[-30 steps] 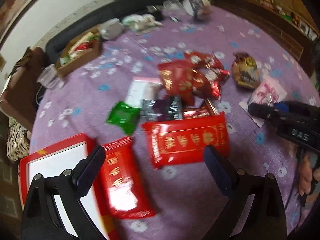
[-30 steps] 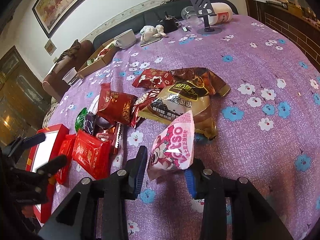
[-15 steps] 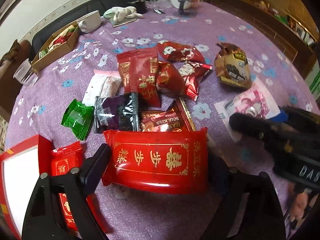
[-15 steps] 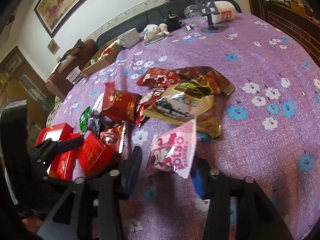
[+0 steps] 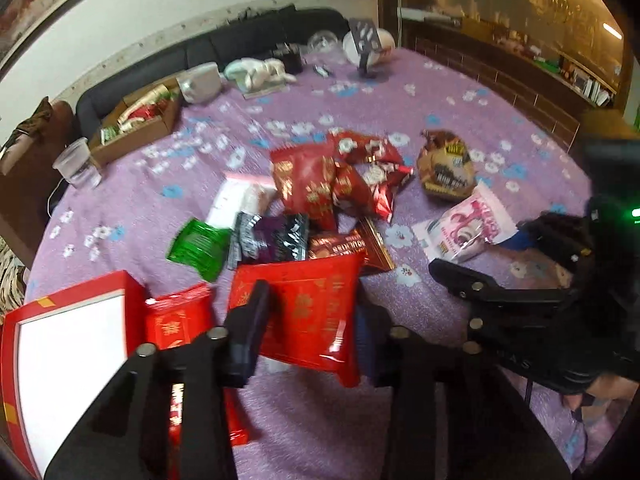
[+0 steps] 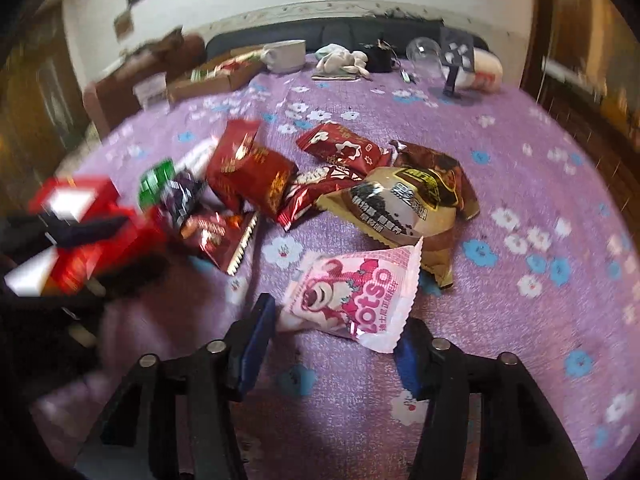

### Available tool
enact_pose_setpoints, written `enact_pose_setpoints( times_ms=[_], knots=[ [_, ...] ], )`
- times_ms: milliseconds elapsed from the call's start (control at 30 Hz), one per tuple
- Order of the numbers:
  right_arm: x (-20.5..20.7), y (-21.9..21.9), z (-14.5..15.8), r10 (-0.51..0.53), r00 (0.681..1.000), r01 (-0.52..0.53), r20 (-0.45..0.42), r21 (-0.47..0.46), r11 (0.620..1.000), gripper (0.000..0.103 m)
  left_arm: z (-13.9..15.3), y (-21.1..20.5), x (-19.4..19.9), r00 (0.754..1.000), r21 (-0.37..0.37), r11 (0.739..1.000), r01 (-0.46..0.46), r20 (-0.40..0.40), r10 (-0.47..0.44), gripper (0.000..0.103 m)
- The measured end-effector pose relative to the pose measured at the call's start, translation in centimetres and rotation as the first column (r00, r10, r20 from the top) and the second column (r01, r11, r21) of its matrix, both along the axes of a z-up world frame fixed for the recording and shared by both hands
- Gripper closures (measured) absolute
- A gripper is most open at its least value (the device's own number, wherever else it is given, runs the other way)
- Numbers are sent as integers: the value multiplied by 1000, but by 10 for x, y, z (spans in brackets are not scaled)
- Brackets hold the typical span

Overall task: Organize snacks
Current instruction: 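Grasp the long red snack pack with the left tool while the right tool holds the pink pack, then carry both packs over the white tray and open both tools to drop them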

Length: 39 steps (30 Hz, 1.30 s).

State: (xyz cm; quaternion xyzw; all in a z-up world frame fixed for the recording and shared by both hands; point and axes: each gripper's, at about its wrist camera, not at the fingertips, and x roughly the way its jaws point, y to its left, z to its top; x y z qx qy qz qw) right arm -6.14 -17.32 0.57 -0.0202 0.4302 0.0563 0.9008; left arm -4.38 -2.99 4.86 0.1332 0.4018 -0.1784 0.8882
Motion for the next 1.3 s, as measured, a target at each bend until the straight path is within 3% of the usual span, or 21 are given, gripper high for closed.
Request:
enact_pose_setpoints(
  times_ms=[33,100,167,333,467,567,700,1067,1300],
  knots=[
    [0,-1,1,-2,1000,2,2,5,1000,59,3,5,-1,1000,-16,1000,-5,6,5,73],
    [0,-4,1,-14,1000,14,3,7,1000,77,8,14,0,1000,-45,999,-13,10,14,75],
    [0,-6,1,-24,1000,24,2,15,1000,82,11,26,0,999,-70,997,-30,17,31,78],
    [1,-11,2,-33,999,33,-3,46,998,83,6,52,5,994,-111,988,-104,-31,101,81],
    [3,-19,3,-36,999,38,-20,123,992,88,-1,64,6,991,-163,978,-129,-59,121,84],
    [3,-20,4,-24,999,27,-23,148,989,90,2,65,2,991,-175,976,-133,-39,128,88],
    [2,-28,7,12,1000,-5,-21,281,960,96,10,69,-4,994,-224,968,-110,-3,112,90],
    [3,-28,7,43,999,-35,-14,383,923,97,19,89,-27,995,-307,947,-98,-15,98,90],
    [-4,-12,11,87,996,-73,-13,425,902,97,47,126,-69,987,-330,935,-128,49,152,90]
  ],
)
